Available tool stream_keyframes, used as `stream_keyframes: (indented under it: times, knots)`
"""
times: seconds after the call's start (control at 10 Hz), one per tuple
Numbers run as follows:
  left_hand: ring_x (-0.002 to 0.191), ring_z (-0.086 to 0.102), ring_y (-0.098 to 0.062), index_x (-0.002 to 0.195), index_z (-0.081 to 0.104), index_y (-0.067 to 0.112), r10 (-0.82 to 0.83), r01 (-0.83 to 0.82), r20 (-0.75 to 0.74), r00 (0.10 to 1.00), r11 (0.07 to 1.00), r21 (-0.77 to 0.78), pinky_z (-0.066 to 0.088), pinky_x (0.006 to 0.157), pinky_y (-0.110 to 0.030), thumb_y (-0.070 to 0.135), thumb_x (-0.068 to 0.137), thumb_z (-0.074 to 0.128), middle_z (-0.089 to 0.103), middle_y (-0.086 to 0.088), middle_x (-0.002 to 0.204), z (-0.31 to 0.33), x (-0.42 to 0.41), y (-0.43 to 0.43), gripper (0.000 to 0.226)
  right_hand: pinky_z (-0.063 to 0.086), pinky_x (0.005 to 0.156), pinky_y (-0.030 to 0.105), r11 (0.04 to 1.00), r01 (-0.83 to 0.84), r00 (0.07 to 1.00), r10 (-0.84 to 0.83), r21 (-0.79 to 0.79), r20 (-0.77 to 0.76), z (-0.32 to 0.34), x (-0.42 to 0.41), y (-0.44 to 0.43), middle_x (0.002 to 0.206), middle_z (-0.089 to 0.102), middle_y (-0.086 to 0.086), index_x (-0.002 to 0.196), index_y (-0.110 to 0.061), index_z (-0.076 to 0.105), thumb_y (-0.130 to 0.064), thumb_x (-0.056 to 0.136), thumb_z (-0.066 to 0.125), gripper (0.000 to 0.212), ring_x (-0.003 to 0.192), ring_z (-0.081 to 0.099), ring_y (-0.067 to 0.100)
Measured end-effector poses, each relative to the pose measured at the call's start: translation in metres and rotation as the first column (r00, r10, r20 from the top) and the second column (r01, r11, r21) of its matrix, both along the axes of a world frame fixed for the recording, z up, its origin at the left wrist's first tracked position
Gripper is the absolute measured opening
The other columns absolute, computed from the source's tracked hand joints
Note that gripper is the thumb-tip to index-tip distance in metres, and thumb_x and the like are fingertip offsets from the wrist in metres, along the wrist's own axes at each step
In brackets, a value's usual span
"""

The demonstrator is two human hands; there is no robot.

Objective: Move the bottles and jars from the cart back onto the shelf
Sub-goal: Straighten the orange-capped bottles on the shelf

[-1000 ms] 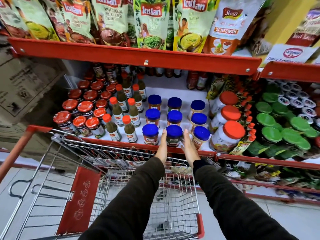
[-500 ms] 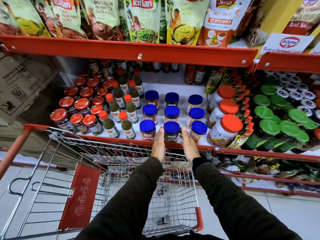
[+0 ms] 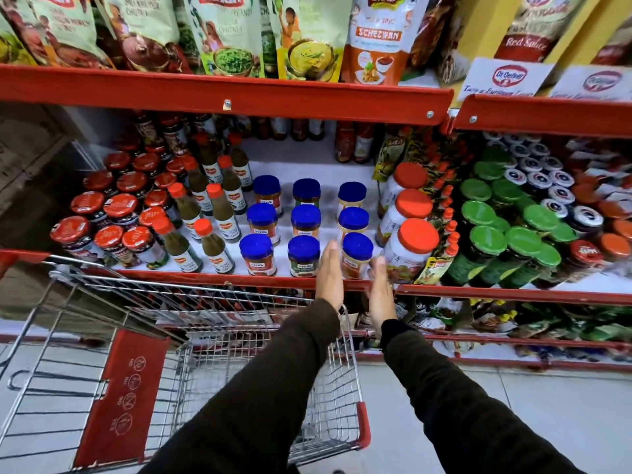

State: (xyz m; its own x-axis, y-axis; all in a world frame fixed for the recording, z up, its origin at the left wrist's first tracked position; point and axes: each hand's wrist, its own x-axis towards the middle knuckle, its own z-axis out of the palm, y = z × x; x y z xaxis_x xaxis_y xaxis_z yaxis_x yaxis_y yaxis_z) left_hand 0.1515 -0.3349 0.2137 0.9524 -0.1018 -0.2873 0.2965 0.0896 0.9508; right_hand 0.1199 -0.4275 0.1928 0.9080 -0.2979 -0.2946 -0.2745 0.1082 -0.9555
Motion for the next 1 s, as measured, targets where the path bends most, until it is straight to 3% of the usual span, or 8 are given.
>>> stream_keyframes:
  times: [0.1,0.2,0.3,0.4,0.6,0.7,0.8,1.0]
  knots:
    - [0.134,0.053,-0.021,0.141,0.052,0.018,-0.094,0.083,-0.068,0.993,0.985,-0.154,0.031,0.121,-0.044,0.054,0.105,0.017,0.058,-0.012,0.144,0.005,0.016,-0.012,0.062,0.014,0.126,0.047,0.994,-0.105,0.994,0.105,0.040,-0.009,0.005,0.001,-0.006,0.164,0.030,-0.002,0.155,-0.029,0.029,-0.079,0.081,0.024,0.089,0.151,0.025,0.015]
    - [0.116,0.062,-0.007,0.120,0.065,0.033,-0.076,0.072,-0.035,0.996,0.991,-0.115,0.034,0.117,-0.041,0.053,0.105,0.017,0.072,0.005,0.120,-0.006,0.015,-0.013,0.054,0.015,0.125,0.043,0.990,-0.130,0.992,0.130,0.061,0.005,0.012,0.000,-0.010,0.151,0.040,-0.009,0.134,-0.047,0.046,-0.075,0.086,0.024,0.060,0.147,0.030,0.014]
    - [0.115,0.059,-0.002,0.114,0.064,0.040,-0.051,0.049,-0.020,0.999,0.994,-0.093,0.035,0.110,-0.031,0.053,0.105,0.019,0.068,0.010,0.120,-0.014,0.005,-0.012,0.047,0.016,0.124,0.041,0.983,-0.169,0.985,0.170,0.077,-0.007,0.013,0.001,-0.016,0.150,0.040,-0.008,0.124,-0.053,0.046,-0.076,0.084,0.027,0.050,0.140,0.033,0.008]
    - [0.116,0.052,0.002,0.106,0.060,0.052,-0.041,0.040,-0.017,0.999,0.997,-0.059,0.029,0.111,-0.029,0.056,0.104,0.019,0.061,0.015,0.122,-0.017,-0.003,-0.011,0.041,0.021,0.121,0.036,0.974,-0.213,0.977,0.212,0.072,0.013,0.018,0.002,-0.019,0.143,0.047,-0.021,0.133,-0.048,0.046,-0.079,0.080,0.031,0.063,0.135,0.039,0.002]
    - [0.141,0.039,-0.011,0.148,0.045,0.027,-0.095,0.093,-0.047,0.994,0.995,-0.043,0.022,0.122,-0.036,0.061,0.102,0.017,0.048,-0.002,0.153,-0.021,-0.006,-0.007,0.063,0.016,0.125,0.043,0.964,-0.258,0.966,0.259,0.057,-0.005,0.017,0.006,-0.023,0.162,0.032,-0.006,0.153,-0.032,0.033,-0.077,0.087,0.028,0.080,0.149,0.027,0.010]
    - [0.148,0.035,-0.017,0.153,0.040,0.024,-0.127,0.126,-0.057,0.990,0.992,-0.031,0.019,0.126,-0.044,0.061,0.102,0.017,0.044,-0.004,0.157,-0.018,-0.005,-0.005,0.066,0.013,0.126,0.046,0.965,-0.257,0.965,0.258,0.043,-0.032,0.020,0.007,-0.026,0.164,0.028,-0.004,0.153,-0.033,0.029,-0.072,0.094,0.023,0.071,0.151,0.023,0.014]
    - [0.150,0.028,-0.013,0.156,0.030,0.026,-0.095,0.095,-0.015,0.995,0.994,0.053,0.017,0.125,-0.037,0.062,0.101,0.022,0.033,0.000,0.163,-0.012,-0.013,-0.004,0.067,0.013,0.125,0.047,0.963,-0.269,0.961,0.267,-0.027,-0.071,0.027,0.001,-0.033,0.166,0.021,-0.002,0.156,-0.033,0.021,-0.081,0.084,0.022,0.087,0.153,0.020,0.017]
    - [0.136,0.041,-0.007,0.150,0.041,0.022,0.018,-0.072,0.273,0.962,0.979,0.189,0.031,0.111,-0.025,0.043,0.105,0.036,0.041,0.002,0.154,0.005,-0.030,0.000,0.050,0.046,0.108,0.047,0.991,-0.126,0.992,0.126,-0.051,-0.005,0.063,-0.040,-0.075,0.140,0.061,0.012,0.140,-0.016,0.050,-0.059,0.100,0.028,0.062,0.124,0.061,0.028]
